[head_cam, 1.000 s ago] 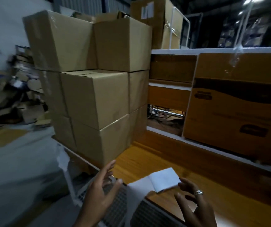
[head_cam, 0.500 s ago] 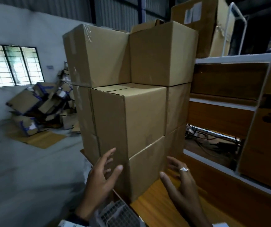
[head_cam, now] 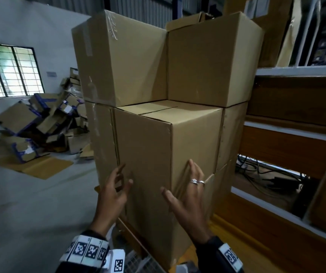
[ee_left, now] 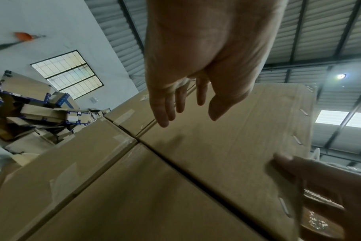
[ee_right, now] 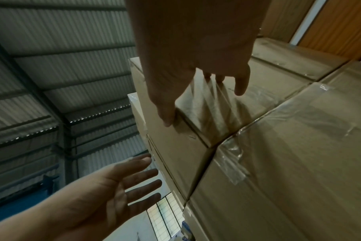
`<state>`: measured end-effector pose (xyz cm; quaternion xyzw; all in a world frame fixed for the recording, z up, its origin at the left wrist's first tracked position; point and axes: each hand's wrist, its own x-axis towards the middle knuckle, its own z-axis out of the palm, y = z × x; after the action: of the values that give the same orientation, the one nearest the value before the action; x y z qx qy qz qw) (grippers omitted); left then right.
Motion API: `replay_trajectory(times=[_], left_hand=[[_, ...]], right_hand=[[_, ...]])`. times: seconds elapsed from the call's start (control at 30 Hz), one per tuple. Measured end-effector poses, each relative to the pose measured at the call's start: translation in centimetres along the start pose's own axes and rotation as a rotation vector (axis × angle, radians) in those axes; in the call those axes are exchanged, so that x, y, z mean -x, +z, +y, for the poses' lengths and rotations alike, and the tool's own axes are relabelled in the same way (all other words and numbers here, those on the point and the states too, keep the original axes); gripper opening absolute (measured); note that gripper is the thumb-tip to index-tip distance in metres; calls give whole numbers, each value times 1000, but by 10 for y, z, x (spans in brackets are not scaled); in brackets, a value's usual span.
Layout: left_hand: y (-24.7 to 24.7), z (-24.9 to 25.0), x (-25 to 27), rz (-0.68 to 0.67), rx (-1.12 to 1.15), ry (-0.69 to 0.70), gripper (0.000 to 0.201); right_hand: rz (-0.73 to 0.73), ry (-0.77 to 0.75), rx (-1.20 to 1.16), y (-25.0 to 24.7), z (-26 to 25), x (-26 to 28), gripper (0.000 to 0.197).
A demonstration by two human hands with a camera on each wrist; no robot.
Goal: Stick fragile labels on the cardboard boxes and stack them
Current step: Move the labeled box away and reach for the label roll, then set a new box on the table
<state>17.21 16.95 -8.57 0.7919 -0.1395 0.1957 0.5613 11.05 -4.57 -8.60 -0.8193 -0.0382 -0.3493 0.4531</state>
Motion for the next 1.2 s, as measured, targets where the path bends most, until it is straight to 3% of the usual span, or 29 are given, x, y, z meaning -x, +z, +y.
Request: replay_trajectory(times=[0.33, 0.63, 0.83, 0.97, 1.1, 1.2], left_hand=[[-5, -22, -42, -76, 141, -27, 71], [-2, -32, -47, -101, 225, -46, 73], [-9, -35, -47, -99, 293, -23, 73], [-14, -37, -45, -119, 328, 9, 63], [-15, -42, -42, -134, 335, 11, 73], [-16, -42, -38, -129, 344, 19, 71]], right_hand=[[173, 89, 83, 2, 3, 21, 100], [338, -7, 235, 19, -4, 28, 88], [410, 22, 149, 23, -5, 35, 75], [353, 100, 31, 13, -9, 43, 70], [194, 144, -63, -1, -15, 43, 74], [159, 134, -84, -9, -24, 43, 76]])
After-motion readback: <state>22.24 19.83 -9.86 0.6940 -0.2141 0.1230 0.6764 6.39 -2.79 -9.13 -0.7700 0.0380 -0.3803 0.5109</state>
